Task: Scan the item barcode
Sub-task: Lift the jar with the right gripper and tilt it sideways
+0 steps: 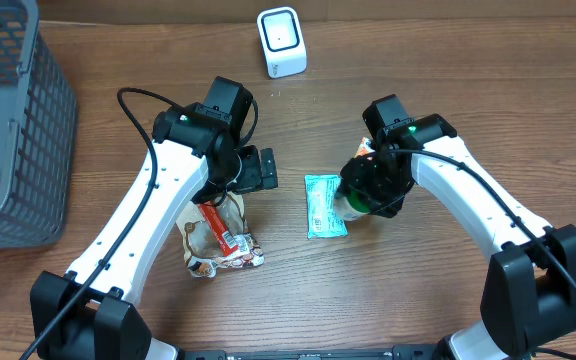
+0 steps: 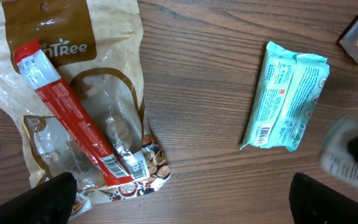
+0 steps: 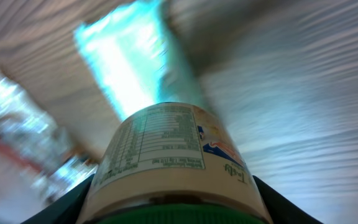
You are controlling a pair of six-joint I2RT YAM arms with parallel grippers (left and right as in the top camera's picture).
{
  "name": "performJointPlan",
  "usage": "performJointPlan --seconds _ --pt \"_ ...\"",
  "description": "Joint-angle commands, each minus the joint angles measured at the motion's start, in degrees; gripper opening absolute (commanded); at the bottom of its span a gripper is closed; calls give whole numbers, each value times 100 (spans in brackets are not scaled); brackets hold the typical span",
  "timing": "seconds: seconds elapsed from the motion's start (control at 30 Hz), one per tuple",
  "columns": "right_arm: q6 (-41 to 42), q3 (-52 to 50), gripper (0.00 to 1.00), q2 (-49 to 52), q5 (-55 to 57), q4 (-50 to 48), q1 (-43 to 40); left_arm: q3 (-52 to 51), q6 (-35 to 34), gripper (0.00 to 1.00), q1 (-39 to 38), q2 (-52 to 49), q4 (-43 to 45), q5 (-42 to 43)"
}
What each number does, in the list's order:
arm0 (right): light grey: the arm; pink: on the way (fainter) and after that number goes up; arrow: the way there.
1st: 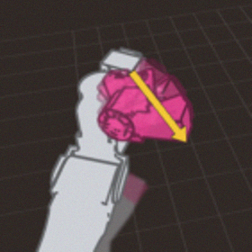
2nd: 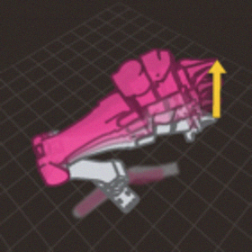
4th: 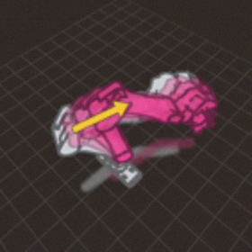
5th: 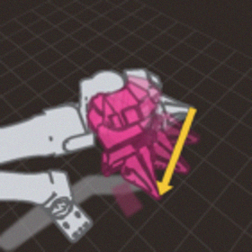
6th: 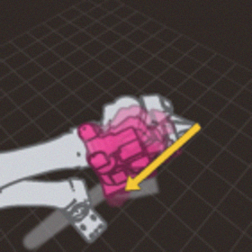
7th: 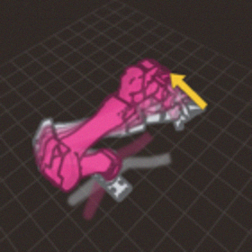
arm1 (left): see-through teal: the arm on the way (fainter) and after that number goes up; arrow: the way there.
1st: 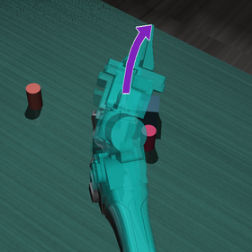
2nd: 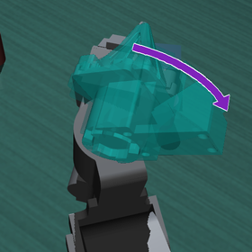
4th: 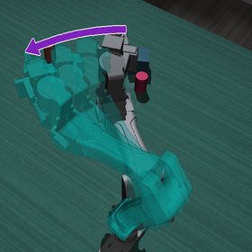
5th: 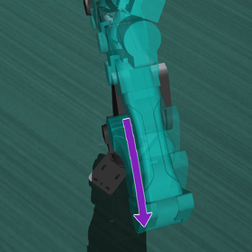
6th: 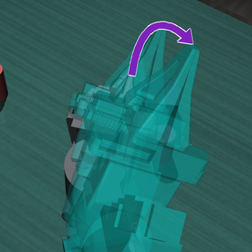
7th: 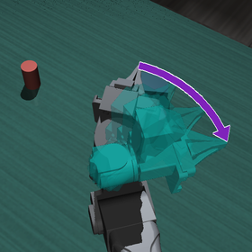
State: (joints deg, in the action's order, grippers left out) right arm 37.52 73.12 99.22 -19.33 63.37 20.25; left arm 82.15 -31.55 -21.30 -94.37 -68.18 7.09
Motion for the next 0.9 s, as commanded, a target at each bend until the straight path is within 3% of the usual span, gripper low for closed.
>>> performJointPlan --seconds 0.0,0.43,0.87 --pt "20 131 4 -140 -1311 0 -11 37 -79 100 -9 -2 -15 0" --pt "22 125 4 -140 -2535 426 -13 37 -79 100 -7 -2 -15 0" --pt "24 125 4 -140 -2579 664 -13 39 127 100 0 -2 -13 -223"
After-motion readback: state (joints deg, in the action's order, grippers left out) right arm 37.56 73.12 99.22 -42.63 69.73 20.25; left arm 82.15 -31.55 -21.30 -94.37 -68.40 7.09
